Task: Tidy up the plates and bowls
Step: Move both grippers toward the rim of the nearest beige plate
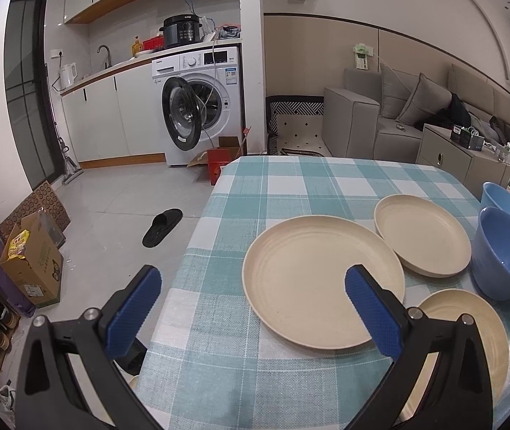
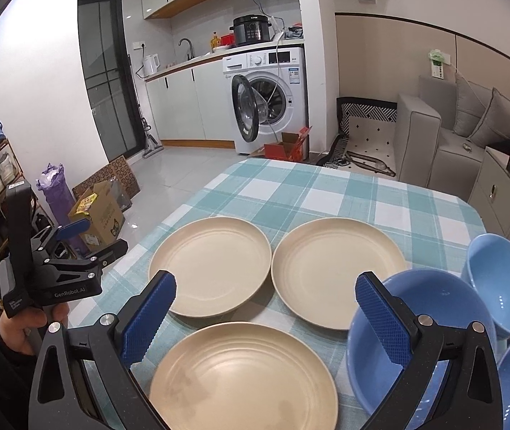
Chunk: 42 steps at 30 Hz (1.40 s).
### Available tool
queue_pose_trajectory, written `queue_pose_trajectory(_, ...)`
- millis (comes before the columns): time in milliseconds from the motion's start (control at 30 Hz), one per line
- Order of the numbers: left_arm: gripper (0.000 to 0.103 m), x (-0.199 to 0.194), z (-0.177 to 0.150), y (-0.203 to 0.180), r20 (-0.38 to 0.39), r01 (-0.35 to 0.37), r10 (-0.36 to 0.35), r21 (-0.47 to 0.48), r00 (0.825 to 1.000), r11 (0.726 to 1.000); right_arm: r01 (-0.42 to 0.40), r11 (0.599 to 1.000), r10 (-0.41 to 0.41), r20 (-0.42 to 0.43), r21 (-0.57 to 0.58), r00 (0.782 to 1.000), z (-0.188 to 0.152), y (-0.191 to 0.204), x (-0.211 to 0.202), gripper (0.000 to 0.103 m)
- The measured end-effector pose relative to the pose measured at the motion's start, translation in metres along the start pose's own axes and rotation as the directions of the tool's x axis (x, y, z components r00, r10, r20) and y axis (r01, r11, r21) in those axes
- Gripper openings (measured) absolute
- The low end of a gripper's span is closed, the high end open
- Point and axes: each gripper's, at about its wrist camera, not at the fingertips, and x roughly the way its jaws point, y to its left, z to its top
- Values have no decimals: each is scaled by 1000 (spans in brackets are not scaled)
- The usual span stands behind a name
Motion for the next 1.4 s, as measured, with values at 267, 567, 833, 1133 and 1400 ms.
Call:
queue_pose_trajectory(267, 103, 19, -5, 4, -35, 0, 1, 13, 999, 1000, -1, 1000, 2, -57, 21, 998, -3, 6, 37, 103)
queue_pose_trajectory(567, 102, 39, -7, 11, -78, -7, 7, 7, 997, 1000, -38, 999, 42, -123, 37, 992, -7, 14, 72, 100)
queue_pose_trajectory(833, 102, 53, -11, 16, -109, -5, 6, 9, 994, 1000, -77, 996, 84, -187, 44, 979, -10, 25, 103, 94)
queue_pose_trajectory(1133, 98, 71, -15, 23, -153, 2, -2, -4, 988, 1000, -91, 993, 106, -249, 70, 963, -17, 31, 133, 86)
queue_pose_trajectory(1400, 97, 84, -14, 25, -176, 8, -8, 1, 984, 1000, -90, 992, 112, -283, 92, 953, -17, 30, 152, 81)
